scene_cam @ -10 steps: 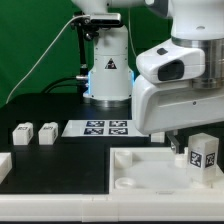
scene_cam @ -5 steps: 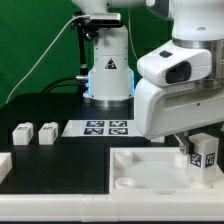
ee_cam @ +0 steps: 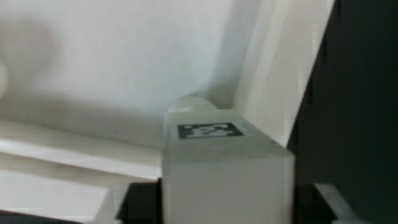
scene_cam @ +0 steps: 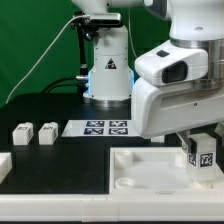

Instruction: Assemble one leg

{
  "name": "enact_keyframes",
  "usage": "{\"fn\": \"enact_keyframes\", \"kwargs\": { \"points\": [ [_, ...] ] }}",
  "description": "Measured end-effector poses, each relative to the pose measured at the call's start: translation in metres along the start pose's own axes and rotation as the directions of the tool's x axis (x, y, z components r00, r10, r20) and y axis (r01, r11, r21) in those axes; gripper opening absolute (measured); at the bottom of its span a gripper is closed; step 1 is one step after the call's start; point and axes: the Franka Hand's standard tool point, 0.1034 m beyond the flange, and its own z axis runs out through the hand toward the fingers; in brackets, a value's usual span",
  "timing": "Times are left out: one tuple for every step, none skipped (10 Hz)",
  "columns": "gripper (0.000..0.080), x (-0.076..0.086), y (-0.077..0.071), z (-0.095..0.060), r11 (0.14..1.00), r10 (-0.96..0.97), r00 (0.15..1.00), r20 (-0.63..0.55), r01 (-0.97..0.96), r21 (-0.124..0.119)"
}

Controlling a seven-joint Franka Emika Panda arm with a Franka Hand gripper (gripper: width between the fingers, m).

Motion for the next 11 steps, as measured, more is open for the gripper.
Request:
{"fn": "enact_keyframes", "kwargs": {
  "points": [
    [0.0301, 0.0026, 0.0024, 0.0000, 0.998, 0.064, 0.998, -0.021, -0.064, 0.001],
    [0.0301, 0.0038, 0.0029, 0.0004, 0.965, 0.264, 0.964, -0.038, -0.264, 0.007],
    [0.0299, 0.0039, 0.0032, 0.0005, 0.916, 0.402, 0.915, -0.038, -0.402, 0.013],
    [0.0299, 0.0042, 0.0034, 0.0005, 0.864, 0.503, 0.864, -0.038, -0.502, 0.019],
    [0.0299, 0.0041, 0.0035, 0.0007, 0.778, 0.628, 0.778, -0.036, -0.627, 0.022],
    [0.0299, 0.0041, 0.0035, 0.0008, 0.727, 0.686, 0.727, -0.035, -0.686, 0.024],
    [0.0299, 0.0042, 0.0027, 0.0009, 0.616, 0.788, 0.616, -0.028, -0.787, 0.031],
    [0.0299, 0.0043, 0.0013, 0.0012, 0.508, 0.861, 0.508, -0.023, -0.861, 0.035],
    [0.0299, 0.0045, -0.0024, 0.0019, 0.433, 0.901, 0.433, -0.023, -0.901, 0.034],
    [0.0299, 0.0053, -0.0033, 0.0018, 0.314, 0.949, 0.314, -0.007, -0.948, 0.046],
    [0.0299, 0.0053, -0.0030, 0.0019, 0.284, 0.959, 0.285, 0.002, -0.957, 0.050]
  ]
}}
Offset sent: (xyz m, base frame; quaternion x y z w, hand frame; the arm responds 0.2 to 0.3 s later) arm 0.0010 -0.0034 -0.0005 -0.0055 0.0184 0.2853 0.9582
